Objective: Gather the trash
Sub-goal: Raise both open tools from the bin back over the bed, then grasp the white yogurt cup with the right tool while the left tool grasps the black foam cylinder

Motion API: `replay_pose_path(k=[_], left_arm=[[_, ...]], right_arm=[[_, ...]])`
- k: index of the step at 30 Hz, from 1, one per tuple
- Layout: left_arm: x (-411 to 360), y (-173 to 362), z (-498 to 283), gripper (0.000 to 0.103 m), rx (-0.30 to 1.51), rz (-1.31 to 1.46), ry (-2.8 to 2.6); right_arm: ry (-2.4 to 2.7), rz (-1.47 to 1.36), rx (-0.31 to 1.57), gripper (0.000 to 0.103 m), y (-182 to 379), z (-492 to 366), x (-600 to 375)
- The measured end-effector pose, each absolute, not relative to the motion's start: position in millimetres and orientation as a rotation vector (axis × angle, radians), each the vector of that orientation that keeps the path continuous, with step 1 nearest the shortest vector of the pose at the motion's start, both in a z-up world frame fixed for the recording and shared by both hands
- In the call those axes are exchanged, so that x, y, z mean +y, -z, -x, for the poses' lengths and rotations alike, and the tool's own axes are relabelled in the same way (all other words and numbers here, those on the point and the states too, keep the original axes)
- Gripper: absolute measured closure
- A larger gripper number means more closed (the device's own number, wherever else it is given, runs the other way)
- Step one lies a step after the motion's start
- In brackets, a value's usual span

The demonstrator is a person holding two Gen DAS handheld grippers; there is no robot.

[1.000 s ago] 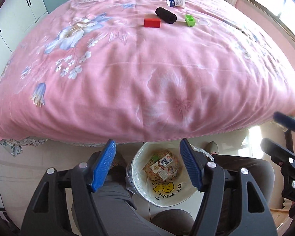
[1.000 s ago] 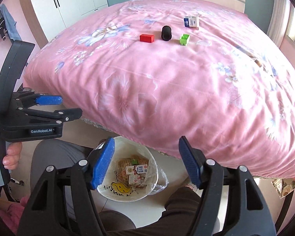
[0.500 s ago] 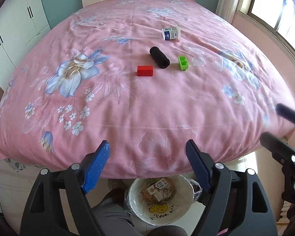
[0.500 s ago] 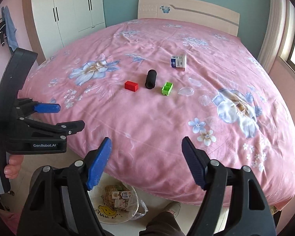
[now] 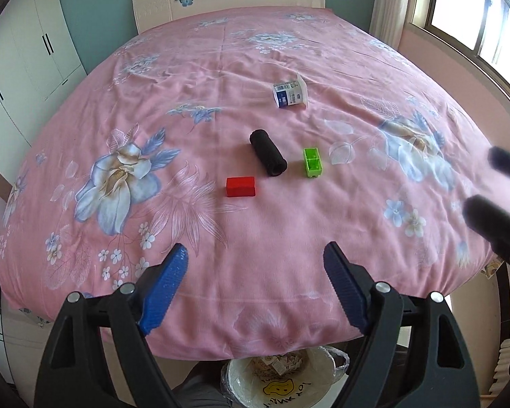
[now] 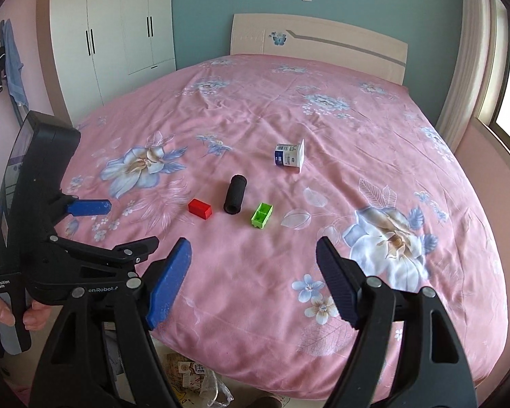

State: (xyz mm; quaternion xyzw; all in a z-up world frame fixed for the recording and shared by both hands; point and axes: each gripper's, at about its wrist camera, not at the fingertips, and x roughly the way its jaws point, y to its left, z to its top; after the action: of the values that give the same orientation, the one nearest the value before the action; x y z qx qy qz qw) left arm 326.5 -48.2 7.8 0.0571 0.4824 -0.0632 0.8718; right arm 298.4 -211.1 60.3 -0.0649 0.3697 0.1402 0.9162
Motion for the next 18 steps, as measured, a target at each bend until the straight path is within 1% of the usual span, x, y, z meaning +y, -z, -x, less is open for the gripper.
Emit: replay_pose_path(k=[8, 18], left_arm=[[-59, -5, -378, 0.019, 1.026, -0.077, 0.117], [-67, 25, -448, 0.019, 1.091, -0.018, 0.070]], right_arm=[[-0.291, 0.063, 0.788, 0.028, -68, -371, -220], [-0.257, 0.016, 0.846, 0.026, -55, -479, -222]])
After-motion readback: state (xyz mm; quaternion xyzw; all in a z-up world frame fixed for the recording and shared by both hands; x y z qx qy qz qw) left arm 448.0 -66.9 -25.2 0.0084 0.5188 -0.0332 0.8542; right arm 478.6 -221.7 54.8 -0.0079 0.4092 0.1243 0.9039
